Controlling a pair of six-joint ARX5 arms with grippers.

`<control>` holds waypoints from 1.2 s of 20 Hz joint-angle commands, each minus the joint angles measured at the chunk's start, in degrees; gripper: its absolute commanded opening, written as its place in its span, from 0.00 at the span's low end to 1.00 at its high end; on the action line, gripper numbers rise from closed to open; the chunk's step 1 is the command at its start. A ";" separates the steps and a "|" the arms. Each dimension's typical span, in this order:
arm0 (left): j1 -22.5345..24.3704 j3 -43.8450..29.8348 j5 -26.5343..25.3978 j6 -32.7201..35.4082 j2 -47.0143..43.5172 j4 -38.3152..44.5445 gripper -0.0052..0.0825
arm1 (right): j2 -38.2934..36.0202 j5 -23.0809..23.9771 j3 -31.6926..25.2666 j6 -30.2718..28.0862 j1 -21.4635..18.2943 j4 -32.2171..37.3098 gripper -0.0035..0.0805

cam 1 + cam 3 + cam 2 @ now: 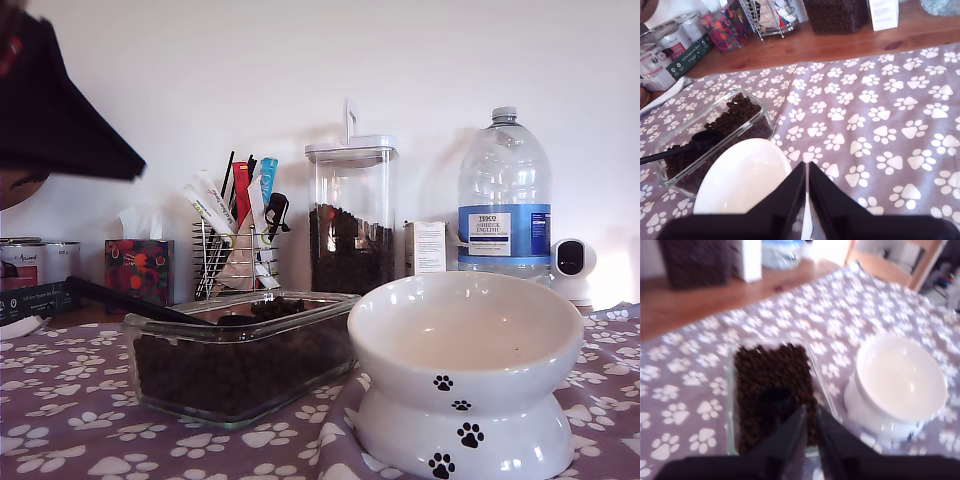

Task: Measure one spoon of cat food and pour it into the food bowl

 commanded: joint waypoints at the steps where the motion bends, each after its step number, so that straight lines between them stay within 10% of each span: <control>1: -0.83 -0.72 -0.39 3.58 2.84 1.53 0.47 | 0.79 -0.02 0.17 0.17 0.24 0.46 0.03; 5: -1.16 -0.72 -2.51 5.07 6.01 2.14 0.59 | 1.73 -0.02 0.17 -0.81 0.24 0.11 0.03; 24: 2.14 -1.38 -3.54 3.91 19.63 6.25 0.59 | 1.77 0.00 0.17 -0.85 0.24 0.74 0.03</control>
